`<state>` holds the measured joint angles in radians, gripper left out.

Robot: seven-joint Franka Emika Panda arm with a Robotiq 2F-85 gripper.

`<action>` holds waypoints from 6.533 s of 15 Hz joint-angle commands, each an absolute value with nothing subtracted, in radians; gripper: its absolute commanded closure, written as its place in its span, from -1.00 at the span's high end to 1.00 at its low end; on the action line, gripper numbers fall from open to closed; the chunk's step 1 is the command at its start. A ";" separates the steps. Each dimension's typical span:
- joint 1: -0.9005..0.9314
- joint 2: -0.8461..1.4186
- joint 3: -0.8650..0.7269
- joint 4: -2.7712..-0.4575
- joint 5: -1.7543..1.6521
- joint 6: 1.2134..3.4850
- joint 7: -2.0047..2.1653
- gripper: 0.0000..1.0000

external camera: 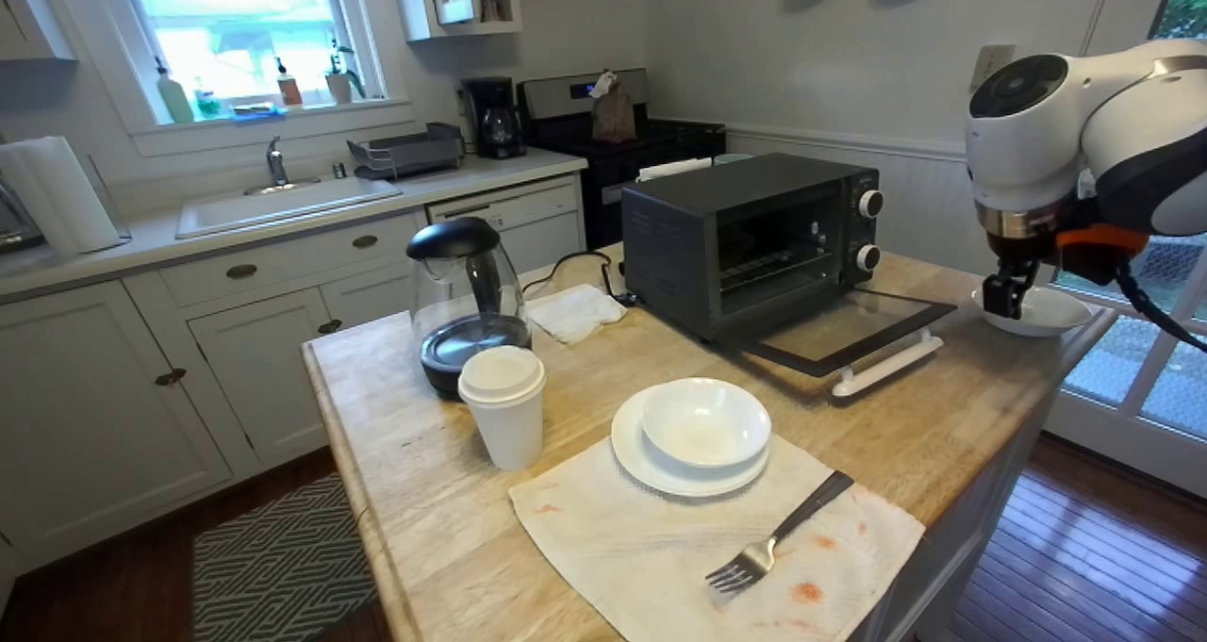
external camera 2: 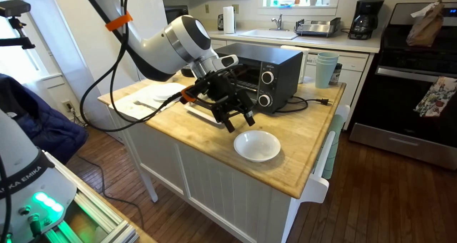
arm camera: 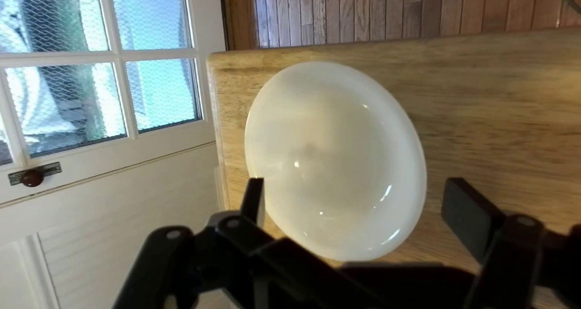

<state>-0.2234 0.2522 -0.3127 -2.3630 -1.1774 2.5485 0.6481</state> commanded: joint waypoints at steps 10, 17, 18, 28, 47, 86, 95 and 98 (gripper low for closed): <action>-0.255 0.255 -0.308 -2.401 -1.417 2.654 0.664 1.00; -0.257 0.305 -0.300 -2.382 -1.429 2.637 0.671 1.00; -0.256 0.312 -0.299 -2.379 -1.430 2.635 0.674 1.00; -0.262 0.378 -0.296 -2.337 -1.414 2.639 0.671 0.68; -0.273 0.402 -0.289 -2.308 -1.398 2.645 0.666 -0.11; -0.249 0.309 -0.313 -2.304 -1.510 2.690 0.700 -0.96; -0.246 0.199 -0.302 -2.378 -1.615 2.775 0.658 -0.96; -0.236 0.168 -0.294 -2.405 -1.647 2.811 0.651 -0.96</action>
<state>-0.2428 0.2303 -0.2974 -2.3585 -1.5941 2.7747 0.6599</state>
